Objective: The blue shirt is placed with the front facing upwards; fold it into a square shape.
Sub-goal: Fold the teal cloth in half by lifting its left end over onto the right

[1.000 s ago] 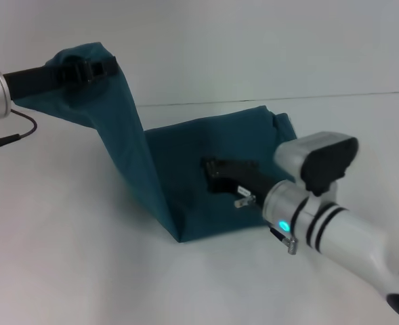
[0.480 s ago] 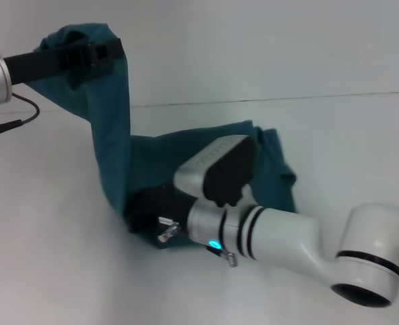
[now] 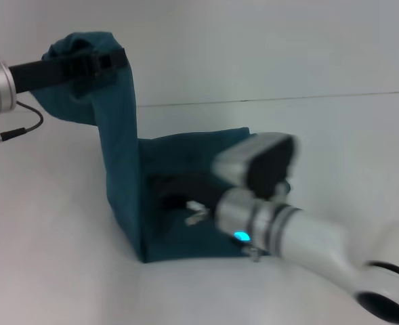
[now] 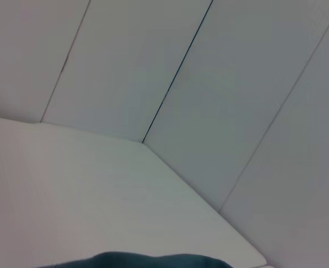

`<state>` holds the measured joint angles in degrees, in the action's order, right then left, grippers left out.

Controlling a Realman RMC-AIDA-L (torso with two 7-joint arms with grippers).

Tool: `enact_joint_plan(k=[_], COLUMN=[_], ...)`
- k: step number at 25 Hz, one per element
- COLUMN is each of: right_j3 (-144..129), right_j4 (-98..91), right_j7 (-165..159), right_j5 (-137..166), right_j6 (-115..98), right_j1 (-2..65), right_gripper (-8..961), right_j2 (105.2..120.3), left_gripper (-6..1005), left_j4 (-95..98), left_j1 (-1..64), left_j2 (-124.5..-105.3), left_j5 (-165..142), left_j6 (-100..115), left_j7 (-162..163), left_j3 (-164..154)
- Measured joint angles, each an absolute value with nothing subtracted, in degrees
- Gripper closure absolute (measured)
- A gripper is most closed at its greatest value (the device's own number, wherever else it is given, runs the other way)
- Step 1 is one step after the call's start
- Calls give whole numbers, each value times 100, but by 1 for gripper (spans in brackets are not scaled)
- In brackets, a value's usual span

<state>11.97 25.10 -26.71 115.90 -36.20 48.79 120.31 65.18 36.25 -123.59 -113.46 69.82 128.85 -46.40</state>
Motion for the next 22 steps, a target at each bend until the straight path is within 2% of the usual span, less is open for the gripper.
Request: enact_joint_plan(k=[2,7,22], right_j3=[1390,2004,3202], right_j4=[2281,1934,688], right_j7=[-2707,-2737,-3364], right_j5=[11589,11575,11562], right_j6=[-4181,-4968,-5420], right_j1=[4433,3843,3330], right_gripper=[933,932,927], right_j2=[12011,11999,11947], left_gripper=[935,935,933], left_j4=[6500,6371,4705], left_j1=[3604,3612,4186], left_j2=[-12364,-12384,-12421], left_j5=[-11345,-11344,-10928], left_j6=[7026,7122,6680], left_j7=[12849,12760,12054], left_j3=[-4642,-4763,-5265])
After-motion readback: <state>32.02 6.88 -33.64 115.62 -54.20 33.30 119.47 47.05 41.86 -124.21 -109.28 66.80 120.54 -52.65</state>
